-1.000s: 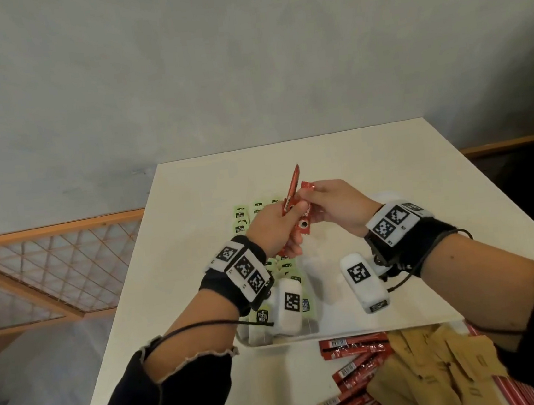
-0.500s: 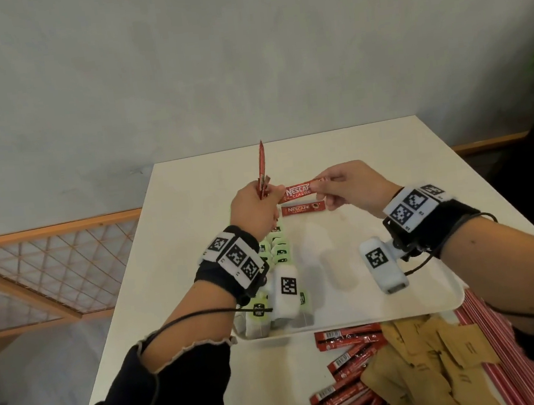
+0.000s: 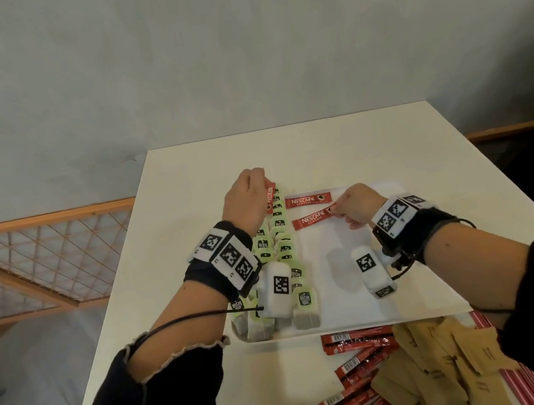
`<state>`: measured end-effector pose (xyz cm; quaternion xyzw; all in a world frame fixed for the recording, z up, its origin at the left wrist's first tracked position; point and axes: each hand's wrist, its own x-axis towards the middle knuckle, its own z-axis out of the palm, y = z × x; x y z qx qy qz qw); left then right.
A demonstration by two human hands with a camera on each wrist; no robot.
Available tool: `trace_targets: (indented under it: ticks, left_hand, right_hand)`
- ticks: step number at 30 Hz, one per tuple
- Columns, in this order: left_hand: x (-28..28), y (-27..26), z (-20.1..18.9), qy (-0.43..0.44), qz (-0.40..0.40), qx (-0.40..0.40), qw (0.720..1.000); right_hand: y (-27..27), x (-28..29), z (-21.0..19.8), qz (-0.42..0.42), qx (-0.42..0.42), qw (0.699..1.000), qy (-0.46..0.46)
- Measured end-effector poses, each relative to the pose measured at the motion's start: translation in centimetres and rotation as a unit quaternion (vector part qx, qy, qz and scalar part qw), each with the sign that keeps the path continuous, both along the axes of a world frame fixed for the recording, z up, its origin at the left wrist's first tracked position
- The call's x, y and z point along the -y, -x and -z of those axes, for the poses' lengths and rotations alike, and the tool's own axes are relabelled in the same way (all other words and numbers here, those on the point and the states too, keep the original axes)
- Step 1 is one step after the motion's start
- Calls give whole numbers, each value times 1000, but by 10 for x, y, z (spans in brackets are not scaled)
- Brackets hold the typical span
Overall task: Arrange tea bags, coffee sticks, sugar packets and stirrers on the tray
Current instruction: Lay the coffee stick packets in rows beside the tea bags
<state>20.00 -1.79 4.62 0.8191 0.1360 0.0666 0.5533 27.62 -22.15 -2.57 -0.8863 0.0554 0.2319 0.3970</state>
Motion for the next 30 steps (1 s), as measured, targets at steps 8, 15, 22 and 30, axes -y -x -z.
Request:
trace_targets:
  ticks: [8, 15, 22, 30]
  left_hand:
    - [-30, -19, 15, -168, 10, -31, 985]
    - [-28, -47, 25, -312, 50, -188, 930]
    - [-15, -58, 30, -387, 74, -234, 889]
    - [-21, -66, 38, -318, 81, -238, 914]
  right_hand:
    - [-7, -16, 4, 24, 21, 999, 32]
    - [-7, -20, 4, 62, 39, 997, 40]
    - [-5, -19, -3, 51, 73, 996, 21]
    - [0, -20, -15, 60, 121, 991, -13]
